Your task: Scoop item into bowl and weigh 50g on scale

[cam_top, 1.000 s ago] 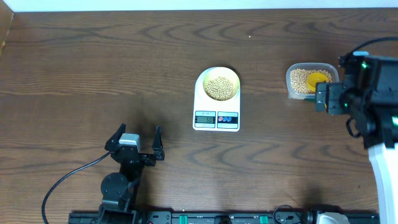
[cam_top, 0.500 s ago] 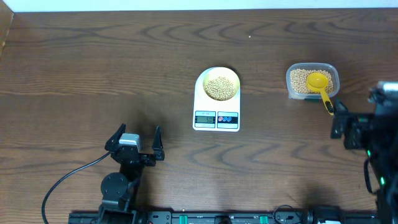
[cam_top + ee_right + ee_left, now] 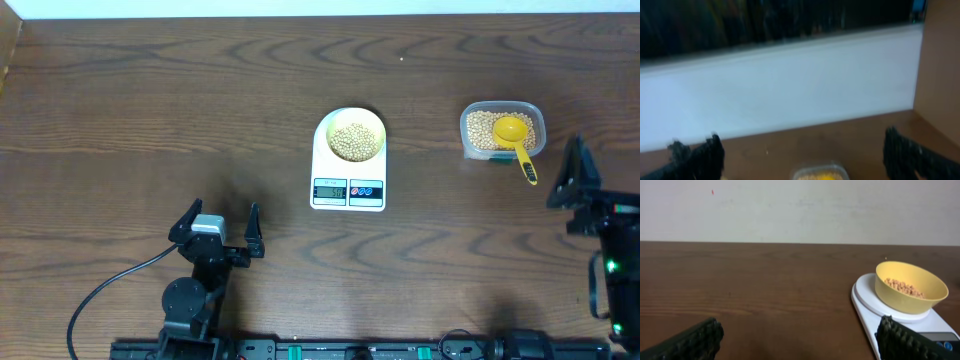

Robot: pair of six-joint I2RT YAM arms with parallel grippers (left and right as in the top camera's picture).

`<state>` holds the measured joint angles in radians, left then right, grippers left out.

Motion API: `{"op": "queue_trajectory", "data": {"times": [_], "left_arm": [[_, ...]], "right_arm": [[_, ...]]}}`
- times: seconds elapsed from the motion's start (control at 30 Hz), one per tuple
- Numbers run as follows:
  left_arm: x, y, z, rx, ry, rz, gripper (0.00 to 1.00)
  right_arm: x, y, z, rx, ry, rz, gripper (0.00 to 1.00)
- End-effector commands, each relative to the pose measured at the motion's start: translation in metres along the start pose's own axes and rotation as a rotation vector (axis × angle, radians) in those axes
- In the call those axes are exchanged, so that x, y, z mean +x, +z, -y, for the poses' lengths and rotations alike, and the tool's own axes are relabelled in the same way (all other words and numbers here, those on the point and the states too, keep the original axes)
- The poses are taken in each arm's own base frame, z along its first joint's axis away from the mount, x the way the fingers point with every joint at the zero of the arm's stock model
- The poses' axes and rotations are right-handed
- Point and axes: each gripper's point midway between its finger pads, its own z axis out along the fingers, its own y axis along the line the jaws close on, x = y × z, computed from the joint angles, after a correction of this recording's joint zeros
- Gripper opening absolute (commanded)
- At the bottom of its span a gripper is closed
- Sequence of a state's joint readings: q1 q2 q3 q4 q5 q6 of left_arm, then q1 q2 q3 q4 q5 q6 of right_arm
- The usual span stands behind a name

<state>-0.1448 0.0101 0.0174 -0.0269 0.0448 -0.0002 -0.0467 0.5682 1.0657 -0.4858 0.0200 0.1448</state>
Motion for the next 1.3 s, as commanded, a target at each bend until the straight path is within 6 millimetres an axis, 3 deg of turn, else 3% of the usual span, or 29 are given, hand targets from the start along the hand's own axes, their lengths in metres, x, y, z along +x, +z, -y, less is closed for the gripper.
{"op": "queue_trajectory", "data": {"times": [0.0, 0.27, 0.7, 0.97, 1.27], "left_arm": [[0.015, 0.0, -0.008, -0.043, 0.006, -0.049, 1.0], [0.015, 0.0, -0.008, -0.043, 0.006, -0.049, 1.0], [0.016, 0.0, -0.008, -0.043, 0.006, -0.049, 1.0], [0.016, 0.0, -0.008, -0.043, 0.006, -0.049, 1.0], [0.015, 0.0, -0.008, -0.043, 0.006, -0.049, 1.0]], "right_arm": [[0.013, 0.008, -0.006, -0.042, 0.029, 0.049, 0.99], [0.021, 0.004, -0.015, -0.112, 0.045, 0.254, 0.99], [0.075, -0.016, -0.006, -0.142, 0.065, 0.426, 0.99], [0.093, -0.031, -0.002, -0.16, 0.074, 0.539, 0.99], [0.135, -0.017, -0.002, -0.168, 0.079, 0.477, 0.99]]}}
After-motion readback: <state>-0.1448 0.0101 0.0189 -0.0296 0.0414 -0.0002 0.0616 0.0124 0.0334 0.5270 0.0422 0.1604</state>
